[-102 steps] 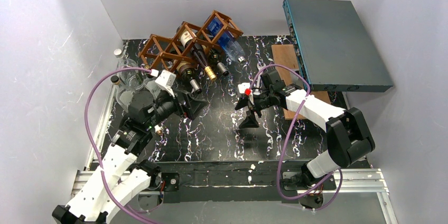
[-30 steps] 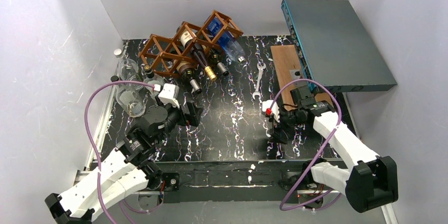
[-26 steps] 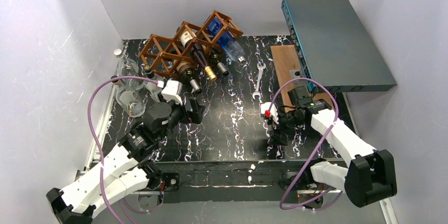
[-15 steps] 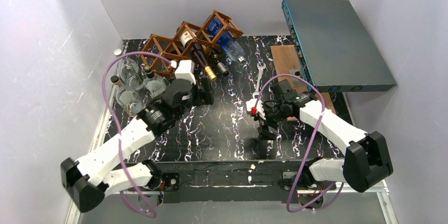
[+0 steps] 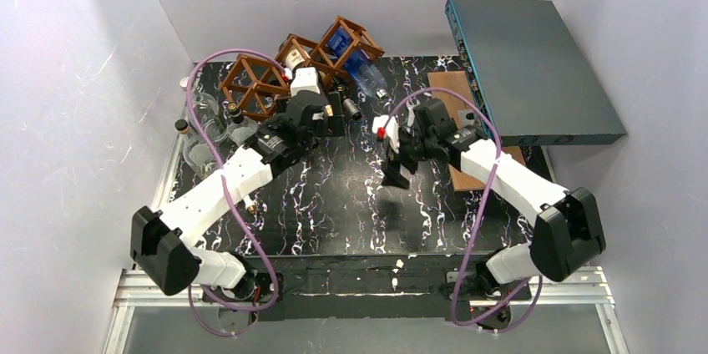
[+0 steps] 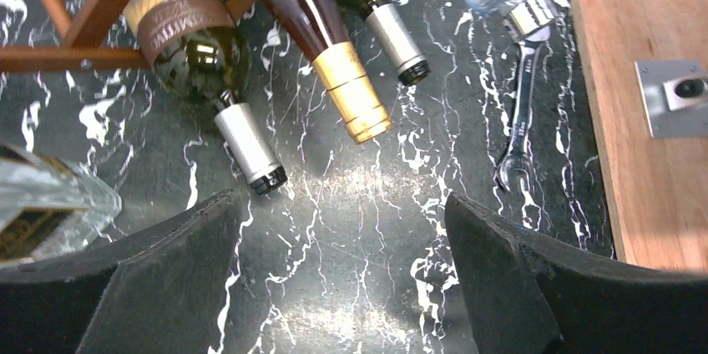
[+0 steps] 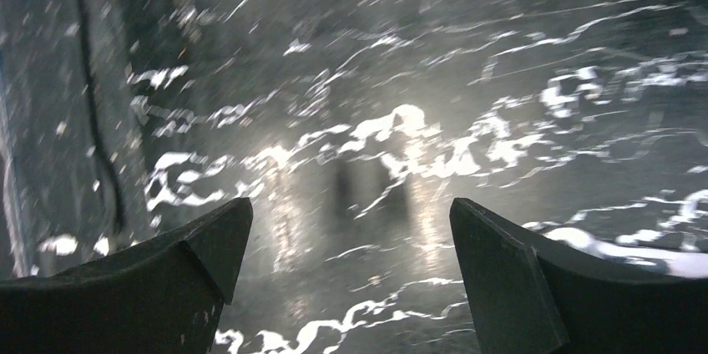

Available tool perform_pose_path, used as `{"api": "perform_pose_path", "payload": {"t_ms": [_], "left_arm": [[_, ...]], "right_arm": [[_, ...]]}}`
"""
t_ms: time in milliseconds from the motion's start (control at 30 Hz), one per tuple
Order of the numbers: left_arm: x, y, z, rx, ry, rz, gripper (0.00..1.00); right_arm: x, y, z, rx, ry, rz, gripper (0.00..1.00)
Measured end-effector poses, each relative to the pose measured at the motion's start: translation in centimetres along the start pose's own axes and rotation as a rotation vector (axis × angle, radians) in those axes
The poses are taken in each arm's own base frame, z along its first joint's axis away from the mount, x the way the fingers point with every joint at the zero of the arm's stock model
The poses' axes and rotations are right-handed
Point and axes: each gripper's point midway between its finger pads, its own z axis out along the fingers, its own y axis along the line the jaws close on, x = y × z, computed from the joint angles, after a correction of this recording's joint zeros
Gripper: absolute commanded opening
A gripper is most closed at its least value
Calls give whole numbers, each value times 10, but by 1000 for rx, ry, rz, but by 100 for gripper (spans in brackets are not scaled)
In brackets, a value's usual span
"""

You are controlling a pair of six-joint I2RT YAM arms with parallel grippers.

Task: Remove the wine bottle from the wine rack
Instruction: Pick up the wine bottle from the wine rack.

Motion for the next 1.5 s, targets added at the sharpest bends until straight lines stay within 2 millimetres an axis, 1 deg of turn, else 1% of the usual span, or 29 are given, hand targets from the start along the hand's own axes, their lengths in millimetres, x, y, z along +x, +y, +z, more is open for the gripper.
{"api": "perform_pose_path", "payload": {"t_ms": [100, 133, 167, 200, 267, 400, 500, 567, 633, 733, 867, 933, 1000, 1033, 1100, 1233, 1300, 1367, 1467, 1500], "left_arm": [[-15, 0, -15, 64, -28, 46, 97], [-23, 1, -25, 91, -47, 63, 97], [-30, 2, -33, 107, -66, 72, 97], [-40, 4, -48, 134, -96, 83, 98], [-56, 10, -73, 172, -149, 91, 98], [-79, 23, -117, 215, -237, 84, 98], [-84, 33, -139, 231, -271, 73, 98], [-85, 38, -149, 237, -287, 64, 98], [-82, 43, -154, 239, -290, 60, 98], [-75, 47, -157, 237, -285, 48, 98], [-68, 52, -153, 220, -276, 45, 98], [-66, 53, -152, 212, -274, 49, 98], [-67, 55, -152, 205, -276, 53, 98], [-67, 55, -152, 202, -278, 54, 98], [-69, 58, -154, 193, -287, 54, 98], [-68, 63, -158, 185, -303, 46, 98], [-66, 67, -159, 179, -307, 44, 98], [-65, 69, -160, 175, -309, 42, 98], [-65, 69, -161, 174, -312, 41, 98], [-65, 69, -161, 174, -313, 41, 98]], "right_arm": [[-32, -32, -1, 92, -41, 42, 98], [-46, -43, -2, 125, -65, 62, 98], [-55, -52, -2, 148, -83, 79, 98], [-68, -63, -2, 180, -110, 107, 98], [-85, -81, 0, 231, -152, 161, 99], [-111, -115, 10, 339, -210, 304, 98], [-124, -134, 22, 400, -231, 375, 98], [-134, -144, 31, 434, -243, 409, 98], [-142, -152, 38, 465, -254, 437, 98], [-152, -162, 47, 499, -274, 469, 98], [-154, -165, 64, 517, -281, 496, 98], [-151, -167, 77, 520, -276, 506, 96], [-143, -167, 95, 518, -261, 512, 94], [-141, -168, 100, 516, -257, 514, 94], [-129, -170, 116, 526, -231, 521, 93], [-116, -176, 133, 556, -207, 527, 91], [-115, -182, 136, 579, -210, 530, 90], [-119, -185, 134, 587, -221, 528, 91], [-138, -190, 126, 586, -257, 509, 93], [-147, -192, 122, 583, -274, 499, 93]]}}
